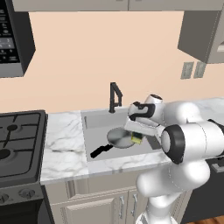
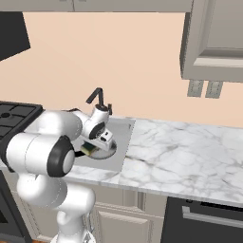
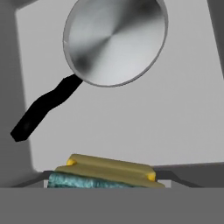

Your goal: Pick the pan and sponge and place them into the sink. Then turn on the water.

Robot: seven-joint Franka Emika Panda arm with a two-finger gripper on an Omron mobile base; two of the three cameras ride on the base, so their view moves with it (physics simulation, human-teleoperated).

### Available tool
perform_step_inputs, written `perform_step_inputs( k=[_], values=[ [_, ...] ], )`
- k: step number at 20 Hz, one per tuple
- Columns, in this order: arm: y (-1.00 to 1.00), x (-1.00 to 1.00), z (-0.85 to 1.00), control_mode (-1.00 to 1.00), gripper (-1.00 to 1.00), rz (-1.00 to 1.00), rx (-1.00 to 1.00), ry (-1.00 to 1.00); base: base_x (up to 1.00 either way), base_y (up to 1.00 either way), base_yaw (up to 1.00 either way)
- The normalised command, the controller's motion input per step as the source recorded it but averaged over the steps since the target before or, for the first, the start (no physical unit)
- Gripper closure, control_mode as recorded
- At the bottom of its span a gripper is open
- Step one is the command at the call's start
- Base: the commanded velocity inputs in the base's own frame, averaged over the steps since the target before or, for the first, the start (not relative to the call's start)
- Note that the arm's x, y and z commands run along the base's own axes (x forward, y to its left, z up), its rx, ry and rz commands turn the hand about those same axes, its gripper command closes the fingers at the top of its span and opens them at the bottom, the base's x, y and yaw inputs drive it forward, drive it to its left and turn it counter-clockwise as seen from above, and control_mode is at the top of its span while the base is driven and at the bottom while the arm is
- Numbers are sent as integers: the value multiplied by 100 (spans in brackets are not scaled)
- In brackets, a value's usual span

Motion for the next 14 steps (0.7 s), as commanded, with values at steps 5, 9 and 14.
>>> perform_step_inputs(
  k=[5,9,14],
  values=[
    [39,0,0,-100,100,0,-3,-2,0,0,0],
    [38,0,0,-100,100,0,-3,-3,0,0,0],
    [34,0,0,-100,100,0,-3,-3,0,0,0]
  ],
)
